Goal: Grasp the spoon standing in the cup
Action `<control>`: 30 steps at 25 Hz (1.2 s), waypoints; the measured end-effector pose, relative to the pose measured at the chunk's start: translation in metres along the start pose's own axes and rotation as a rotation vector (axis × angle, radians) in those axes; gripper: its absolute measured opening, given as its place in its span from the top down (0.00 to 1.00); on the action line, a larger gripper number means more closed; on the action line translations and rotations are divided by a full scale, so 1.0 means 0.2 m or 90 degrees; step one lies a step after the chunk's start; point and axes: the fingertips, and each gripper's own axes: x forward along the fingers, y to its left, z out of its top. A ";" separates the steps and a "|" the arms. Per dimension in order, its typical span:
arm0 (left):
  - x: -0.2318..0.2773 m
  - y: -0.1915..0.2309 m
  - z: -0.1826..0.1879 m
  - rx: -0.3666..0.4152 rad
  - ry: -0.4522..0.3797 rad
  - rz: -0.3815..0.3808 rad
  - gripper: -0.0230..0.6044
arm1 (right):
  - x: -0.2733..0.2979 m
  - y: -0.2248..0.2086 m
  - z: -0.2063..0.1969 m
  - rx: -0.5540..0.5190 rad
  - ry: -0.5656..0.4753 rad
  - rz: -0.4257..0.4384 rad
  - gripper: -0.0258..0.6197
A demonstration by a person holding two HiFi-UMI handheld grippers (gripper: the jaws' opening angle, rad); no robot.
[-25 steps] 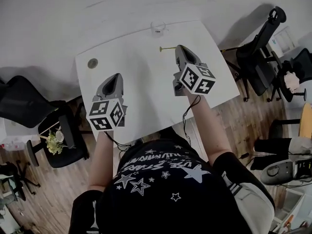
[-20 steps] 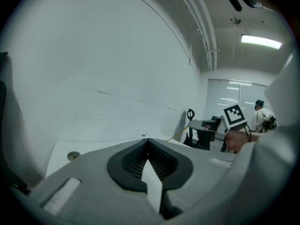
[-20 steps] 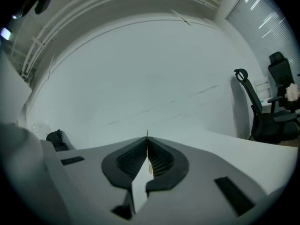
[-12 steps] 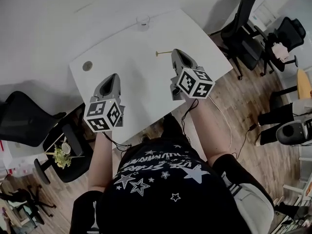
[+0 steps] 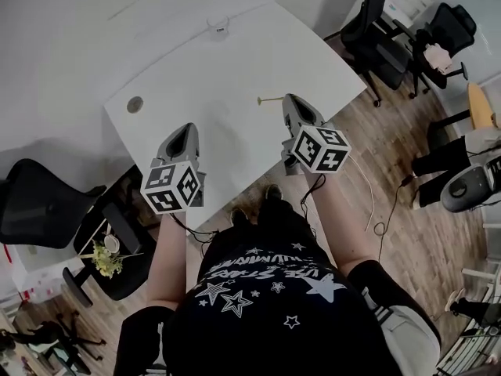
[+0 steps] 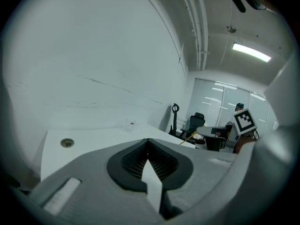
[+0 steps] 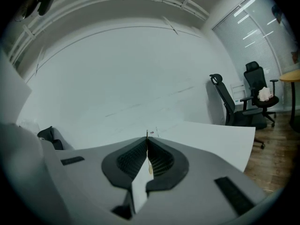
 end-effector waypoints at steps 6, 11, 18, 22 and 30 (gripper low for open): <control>-0.02 -0.06 0.00 0.000 -0.006 -0.009 0.95 | -0.08 -0.02 0.01 0.000 -0.005 -0.005 0.94; -0.05 -0.15 -0.02 0.008 -0.003 -0.008 0.95 | -0.13 -0.01 0.01 0.008 -0.010 0.014 0.94; -0.20 -0.34 -0.06 0.021 -0.005 0.007 0.95 | -0.33 0.01 -0.03 0.017 -0.002 0.041 0.94; -0.30 -0.42 -0.09 0.011 -0.012 0.024 0.95 | -0.46 0.01 -0.03 0.019 -0.004 0.061 0.94; -0.50 -0.66 -0.11 0.024 -0.036 0.047 0.95 | -0.76 -0.03 0.03 0.019 -0.026 0.094 0.94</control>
